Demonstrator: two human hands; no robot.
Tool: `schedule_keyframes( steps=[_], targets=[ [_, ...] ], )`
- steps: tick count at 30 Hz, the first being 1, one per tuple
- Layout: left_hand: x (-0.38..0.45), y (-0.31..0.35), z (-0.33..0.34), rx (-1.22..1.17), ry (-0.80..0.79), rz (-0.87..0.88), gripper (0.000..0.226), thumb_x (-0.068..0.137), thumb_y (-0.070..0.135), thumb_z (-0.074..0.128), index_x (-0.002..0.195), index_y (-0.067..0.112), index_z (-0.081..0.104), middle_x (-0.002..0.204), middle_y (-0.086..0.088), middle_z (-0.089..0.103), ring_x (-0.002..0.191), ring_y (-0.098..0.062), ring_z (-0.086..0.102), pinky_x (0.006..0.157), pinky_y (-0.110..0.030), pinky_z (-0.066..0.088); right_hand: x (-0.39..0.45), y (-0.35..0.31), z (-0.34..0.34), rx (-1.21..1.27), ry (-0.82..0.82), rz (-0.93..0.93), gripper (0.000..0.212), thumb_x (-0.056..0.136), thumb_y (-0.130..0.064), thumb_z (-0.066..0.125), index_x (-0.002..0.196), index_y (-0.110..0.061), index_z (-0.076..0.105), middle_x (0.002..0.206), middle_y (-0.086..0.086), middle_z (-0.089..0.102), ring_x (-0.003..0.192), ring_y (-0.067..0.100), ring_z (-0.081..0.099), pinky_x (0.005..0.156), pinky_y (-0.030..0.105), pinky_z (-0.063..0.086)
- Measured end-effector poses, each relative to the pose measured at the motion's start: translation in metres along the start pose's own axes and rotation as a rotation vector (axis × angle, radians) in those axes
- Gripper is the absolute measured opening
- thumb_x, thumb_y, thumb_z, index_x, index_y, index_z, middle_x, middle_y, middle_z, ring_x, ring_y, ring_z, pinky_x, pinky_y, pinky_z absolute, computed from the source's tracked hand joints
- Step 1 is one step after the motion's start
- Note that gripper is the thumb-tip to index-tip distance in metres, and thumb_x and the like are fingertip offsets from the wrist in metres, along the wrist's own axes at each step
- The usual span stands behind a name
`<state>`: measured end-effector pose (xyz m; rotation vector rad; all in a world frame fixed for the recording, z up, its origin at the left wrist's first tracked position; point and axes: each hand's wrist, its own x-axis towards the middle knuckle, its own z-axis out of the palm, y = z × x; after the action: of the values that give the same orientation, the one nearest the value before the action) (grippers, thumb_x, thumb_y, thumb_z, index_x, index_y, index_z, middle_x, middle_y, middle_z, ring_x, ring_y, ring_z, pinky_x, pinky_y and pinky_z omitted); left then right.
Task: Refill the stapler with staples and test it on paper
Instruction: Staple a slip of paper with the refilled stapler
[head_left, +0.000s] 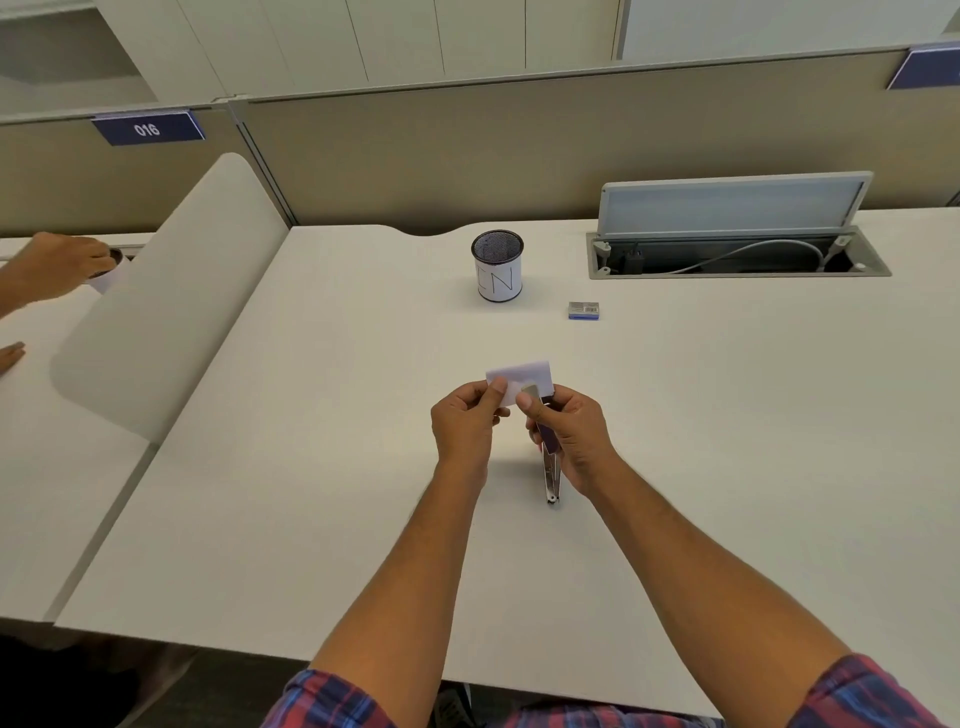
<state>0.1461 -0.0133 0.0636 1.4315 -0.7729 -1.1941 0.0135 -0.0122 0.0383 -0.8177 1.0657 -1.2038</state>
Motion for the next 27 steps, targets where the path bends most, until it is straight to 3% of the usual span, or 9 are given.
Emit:
schedule_keyframes(
  steps=[4,22,27],
  targets=[
    [-0.004,-0.002,0.005,-0.038,0.047,0.012,0.011,0.089,0.015,0.076,0.081,0.007,0.074,0.068,-0.002,0.07,0.057,-0.011,0.063,0.065,-0.024,0.056,-0.001,0.002,0.002,0.019,0.019,0.017,0.028,0.089,-0.018,0.076,0.106,0.003,0.071,0.068,0.007,0.06,0.06,0.018,0.05,0.054,0.026,0.046],
    [-0.01,-0.007,0.009,-0.059,0.066,-0.018,0.009,0.088,0.019,0.078,0.08,0.014,0.076,0.07,-0.003,0.072,0.058,-0.011,0.064,0.064,-0.022,0.055,-0.002,0.001,-0.001,-0.001,0.05,0.057,0.033,0.084,-0.029,0.08,0.099,-0.001,0.073,0.066,0.007,0.06,0.058,0.018,0.051,0.054,0.028,0.046],
    [-0.011,-0.011,0.008,-0.07,0.027,-0.051,0.02,0.088,0.034,0.077,0.091,0.014,0.078,0.084,-0.002,0.077,0.081,-0.017,0.074,0.073,-0.028,0.055,-0.003,0.003,0.001,0.021,0.083,0.062,0.034,0.083,-0.025,0.081,0.1,0.003,0.073,0.065,0.008,0.06,0.058,0.019,0.051,0.054,0.028,0.046]
  ],
)
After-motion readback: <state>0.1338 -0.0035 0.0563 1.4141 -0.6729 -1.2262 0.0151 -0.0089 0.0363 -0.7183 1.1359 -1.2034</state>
